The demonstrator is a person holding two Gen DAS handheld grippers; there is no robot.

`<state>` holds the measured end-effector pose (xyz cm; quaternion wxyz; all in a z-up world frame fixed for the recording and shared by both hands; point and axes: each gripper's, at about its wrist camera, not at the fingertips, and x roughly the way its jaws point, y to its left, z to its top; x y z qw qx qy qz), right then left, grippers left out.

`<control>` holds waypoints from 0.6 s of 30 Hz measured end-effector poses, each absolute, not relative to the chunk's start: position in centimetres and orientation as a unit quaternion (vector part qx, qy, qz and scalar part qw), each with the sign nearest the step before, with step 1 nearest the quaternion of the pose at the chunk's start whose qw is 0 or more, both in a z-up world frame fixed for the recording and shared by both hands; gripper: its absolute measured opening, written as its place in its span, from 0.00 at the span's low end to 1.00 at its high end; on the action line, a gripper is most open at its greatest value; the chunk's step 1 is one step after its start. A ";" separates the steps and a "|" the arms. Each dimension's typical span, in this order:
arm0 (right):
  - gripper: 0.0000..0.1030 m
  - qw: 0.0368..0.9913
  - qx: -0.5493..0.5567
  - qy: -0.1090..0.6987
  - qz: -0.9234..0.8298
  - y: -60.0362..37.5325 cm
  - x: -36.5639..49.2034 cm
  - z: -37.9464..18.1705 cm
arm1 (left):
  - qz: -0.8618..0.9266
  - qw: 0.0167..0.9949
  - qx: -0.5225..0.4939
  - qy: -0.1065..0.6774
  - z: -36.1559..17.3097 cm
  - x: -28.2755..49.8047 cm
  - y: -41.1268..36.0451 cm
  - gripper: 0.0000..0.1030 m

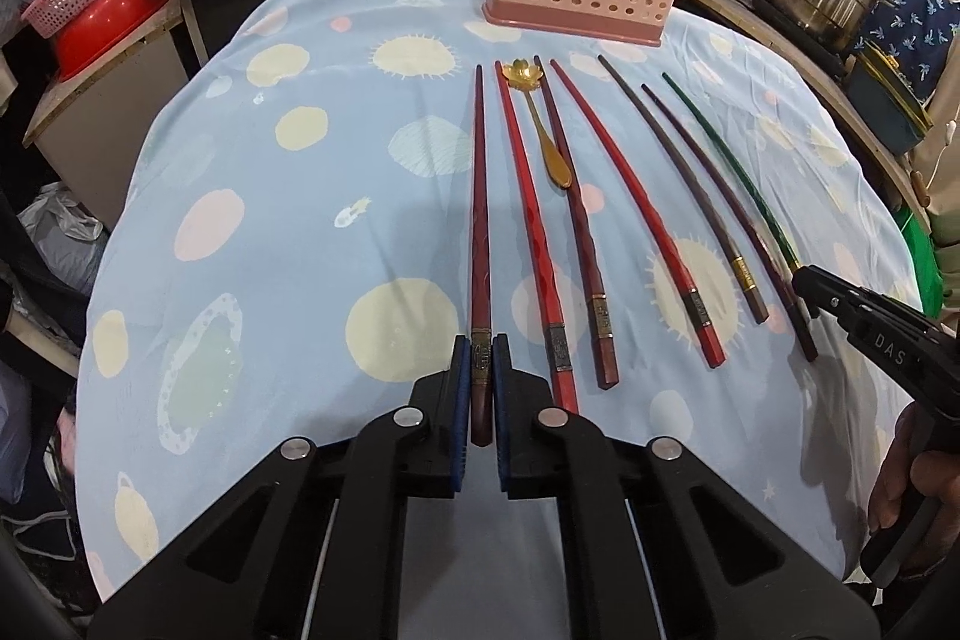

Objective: Organize utensils
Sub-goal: 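Grasp the second green chopstick with the right tool while the left tool approaches a dark red chopstick, then close the left tool on the dark red chopstick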

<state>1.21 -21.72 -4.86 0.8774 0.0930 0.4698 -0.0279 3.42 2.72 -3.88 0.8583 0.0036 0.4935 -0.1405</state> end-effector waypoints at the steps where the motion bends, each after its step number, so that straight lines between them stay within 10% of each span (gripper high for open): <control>1: 0.07 0.879 0.095 0.467 -0.028 -21.8 1.0 -4.6 | -0.140 0.860 0.003 0.490 -3.5 3.3 2.8 0.07; 18: 0.07 0.905 0.104 0.412 -0.020 -22.1 -1.0 1.0 | -0.151 0.887 -0.035 0.434 2.8 2.3 3.7 0.06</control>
